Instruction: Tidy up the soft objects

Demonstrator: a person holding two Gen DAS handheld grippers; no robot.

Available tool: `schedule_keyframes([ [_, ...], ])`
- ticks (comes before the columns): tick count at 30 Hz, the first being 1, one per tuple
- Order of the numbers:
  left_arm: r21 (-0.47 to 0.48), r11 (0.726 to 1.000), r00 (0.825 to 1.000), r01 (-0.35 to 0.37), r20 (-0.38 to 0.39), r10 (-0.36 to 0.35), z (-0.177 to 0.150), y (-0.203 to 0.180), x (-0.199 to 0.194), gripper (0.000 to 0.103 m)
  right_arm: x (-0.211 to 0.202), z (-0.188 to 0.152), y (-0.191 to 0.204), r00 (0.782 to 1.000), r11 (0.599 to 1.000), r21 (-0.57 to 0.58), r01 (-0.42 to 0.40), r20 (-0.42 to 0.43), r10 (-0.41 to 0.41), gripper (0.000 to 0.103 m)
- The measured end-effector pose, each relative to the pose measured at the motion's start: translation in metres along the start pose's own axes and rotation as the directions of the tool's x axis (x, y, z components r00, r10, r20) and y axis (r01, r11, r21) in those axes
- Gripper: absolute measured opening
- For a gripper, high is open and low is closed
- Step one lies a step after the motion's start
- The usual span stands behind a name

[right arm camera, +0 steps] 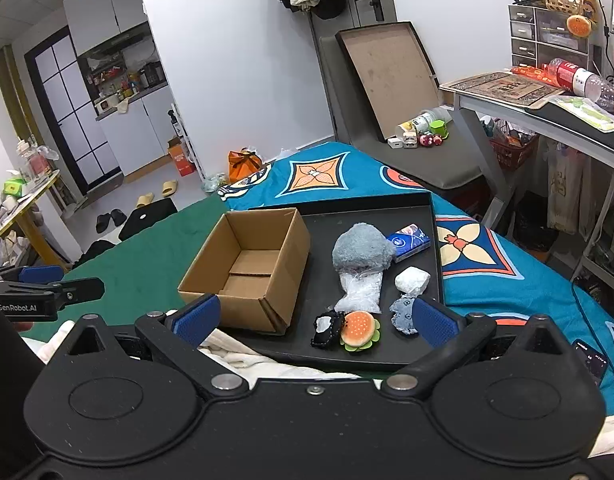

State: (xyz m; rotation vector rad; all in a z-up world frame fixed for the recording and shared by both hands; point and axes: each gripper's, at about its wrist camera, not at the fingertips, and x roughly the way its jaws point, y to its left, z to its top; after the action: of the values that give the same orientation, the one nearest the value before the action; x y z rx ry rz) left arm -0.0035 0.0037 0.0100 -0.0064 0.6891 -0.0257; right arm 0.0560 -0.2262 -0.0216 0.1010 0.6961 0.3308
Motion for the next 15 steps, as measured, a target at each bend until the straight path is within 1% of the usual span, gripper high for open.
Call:
schedule_keyframes([
  [15,0.001,1.0,1.0,-0.007,-0.001,0.007,0.0002,-0.0007,-0.0017,0.102,-0.0006,0.001,-0.0001,1.0,1.0,-0.003,-0.003,0.003,0.003,0.103],
])
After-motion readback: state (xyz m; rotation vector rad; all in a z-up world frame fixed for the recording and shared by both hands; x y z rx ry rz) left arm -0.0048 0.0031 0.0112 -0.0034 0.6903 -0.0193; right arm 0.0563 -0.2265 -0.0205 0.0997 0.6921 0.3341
